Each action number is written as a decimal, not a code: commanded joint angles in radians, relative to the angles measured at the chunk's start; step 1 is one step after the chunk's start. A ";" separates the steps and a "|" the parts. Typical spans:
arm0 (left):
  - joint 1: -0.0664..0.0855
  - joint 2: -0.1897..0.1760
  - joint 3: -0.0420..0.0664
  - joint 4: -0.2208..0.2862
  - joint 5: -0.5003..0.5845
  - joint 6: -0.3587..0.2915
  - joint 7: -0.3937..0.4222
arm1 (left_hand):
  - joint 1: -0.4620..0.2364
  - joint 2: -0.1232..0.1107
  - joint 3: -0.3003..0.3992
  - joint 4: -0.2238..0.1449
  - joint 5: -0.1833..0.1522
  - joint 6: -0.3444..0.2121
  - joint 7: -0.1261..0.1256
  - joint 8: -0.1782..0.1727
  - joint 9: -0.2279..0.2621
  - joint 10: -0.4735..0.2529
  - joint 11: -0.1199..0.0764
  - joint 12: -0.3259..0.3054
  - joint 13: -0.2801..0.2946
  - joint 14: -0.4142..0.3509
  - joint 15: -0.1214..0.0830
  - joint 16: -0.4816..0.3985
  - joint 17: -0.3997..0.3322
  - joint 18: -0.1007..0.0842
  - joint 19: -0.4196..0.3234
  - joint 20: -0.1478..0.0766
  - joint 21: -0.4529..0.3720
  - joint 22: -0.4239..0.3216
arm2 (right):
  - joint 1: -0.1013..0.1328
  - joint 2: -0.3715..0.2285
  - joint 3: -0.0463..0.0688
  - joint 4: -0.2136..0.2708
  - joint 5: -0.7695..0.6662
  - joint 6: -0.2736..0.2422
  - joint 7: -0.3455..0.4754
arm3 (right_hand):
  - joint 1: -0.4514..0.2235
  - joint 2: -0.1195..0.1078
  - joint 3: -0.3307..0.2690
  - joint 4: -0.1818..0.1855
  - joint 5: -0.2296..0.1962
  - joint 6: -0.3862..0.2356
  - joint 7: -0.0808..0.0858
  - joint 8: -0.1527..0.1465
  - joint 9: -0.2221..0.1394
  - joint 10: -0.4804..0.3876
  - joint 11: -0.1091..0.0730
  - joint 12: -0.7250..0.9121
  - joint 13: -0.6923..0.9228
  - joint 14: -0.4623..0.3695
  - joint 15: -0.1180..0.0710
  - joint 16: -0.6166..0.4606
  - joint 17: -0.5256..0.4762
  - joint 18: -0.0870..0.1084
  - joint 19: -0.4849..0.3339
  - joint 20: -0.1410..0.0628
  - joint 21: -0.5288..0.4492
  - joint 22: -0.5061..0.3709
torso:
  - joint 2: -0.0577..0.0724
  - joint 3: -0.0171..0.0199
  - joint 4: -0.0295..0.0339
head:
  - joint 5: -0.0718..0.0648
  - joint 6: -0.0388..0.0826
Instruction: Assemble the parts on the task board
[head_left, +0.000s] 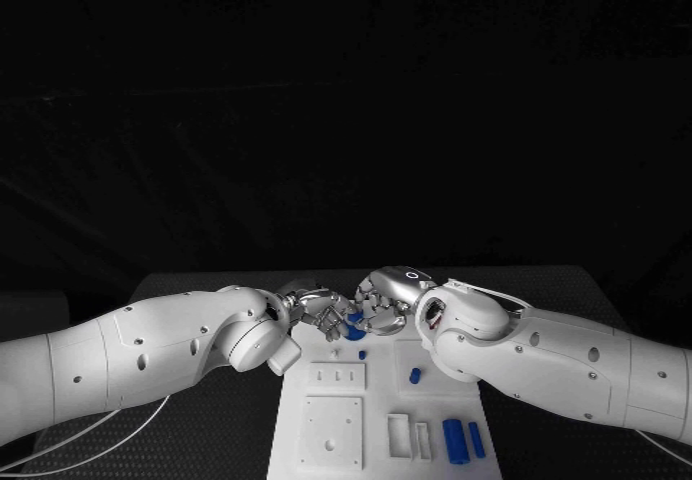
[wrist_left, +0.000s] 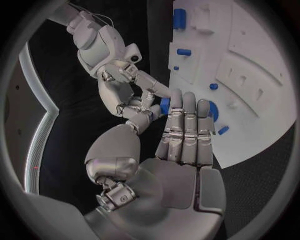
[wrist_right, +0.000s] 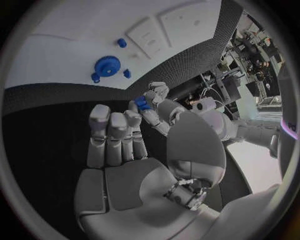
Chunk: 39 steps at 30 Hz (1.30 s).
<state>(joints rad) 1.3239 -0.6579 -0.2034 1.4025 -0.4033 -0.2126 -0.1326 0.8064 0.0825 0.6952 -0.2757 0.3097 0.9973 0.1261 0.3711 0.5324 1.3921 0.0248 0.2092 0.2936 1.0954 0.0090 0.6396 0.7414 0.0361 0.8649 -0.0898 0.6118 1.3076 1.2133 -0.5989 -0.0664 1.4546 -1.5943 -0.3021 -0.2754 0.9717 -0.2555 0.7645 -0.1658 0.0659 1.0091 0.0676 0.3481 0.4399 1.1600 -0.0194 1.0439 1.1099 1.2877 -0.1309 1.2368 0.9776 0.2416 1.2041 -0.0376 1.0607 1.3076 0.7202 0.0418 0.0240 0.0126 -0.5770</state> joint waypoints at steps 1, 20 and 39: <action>0.001 -0.001 0.001 0.009 -0.061 0.014 0.005 | 0.012 0.002 0.003 -0.001 0.006 0.046 -0.039 0.003 0.002 -0.001 -0.009 0.007 0.002 -0.001 -0.007 0.005 0.002 0.012 0.001 -0.007 0.006 0.022 | -0.001 -0.002 0.000 -0.006 0.010 -0.003 0.012 | 0.000 -0.009 0.000 0.007 -0.002 0.015 0.026 -0.006 -0.002 -0.007 0.002 -0.006 -0.002 -0.003 0.008 -0.007 -0.001 0.020 0.001 -0.006 -0.006 -0.001 | 0.000 0.0002 -0.0002 | 0.000 -0.001; 0.000 -0.001 0.001 0.016 -0.107 0.007 0.009 | 0.042 -0.022 0.010 0.021 0.001 0.046 -0.039 -0.003 0.021 -0.014 -0.009 0.027 0.014 -0.006 -0.009 0.018 -0.002 0.012 -0.002 -0.009 0.019 0.020 | -0.010 0.001 0.000 0.000 0.066 -0.010 0.054 | 0.025 0.011 0.005 0.006 -0.007 0.017 0.027 -0.007 -0.001 -0.004 0.002 -0.005 -0.008 -0.002 0.009 -0.006 0.002 0.020 0.002 -0.009 -0.008 0.001 | 0.000 0.0005 -0.0001 | -0.001 -0.001; 0.000 -0.002 0.000 0.017 -0.112 0.023 -0.005 | 0.075 -0.058 0.009 0.048 -0.006 0.042 -0.037 -0.015 0.033 -0.028 -0.007 0.040 0.022 -0.012 -0.007 0.025 -0.010 0.011 -0.009 -0.008 0.026 0.018 | -0.012 -0.003 0.000 0.004 0.079 -0.010 0.064 | 0.053 0.129 0.041 -0.036 -0.012 0.066 0.009 0.016 0.008 0.027 -0.015 0.006 -0.012 0.013 -0.004 0.000 0.006 0.020 0.007 -0.003 0.002 0.012 | 0.000 -0.0003 0.0004 | -0.002 -0.004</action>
<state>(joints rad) 1.3237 -0.6617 -0.2034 1.4171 -0.5107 -0.2051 -0.1354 0.8767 0.0256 0.7063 -0.2337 0.3088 1.0010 0.1223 0.3595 0.5647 1.3697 0.0182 0.2439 0.3140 1.0882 0.0018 0.6583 0.7320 0.0293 0.8613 -0.0930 0.6349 1.3080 1.2013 -0.6041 -0.0669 1.4537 -1.5169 -0.3068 -0.2284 1.0230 -0.1428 0.8052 -0.1969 0.0502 1.0354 0.0422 0.3513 0.4382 1.1814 -0.0340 1.0454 1.0997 1.2958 -0.1353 1.2333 0.9819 0.2413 1.2112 -0.0376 1.0568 1.3076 0.7202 0.0423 0.0245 0.0113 -0.5811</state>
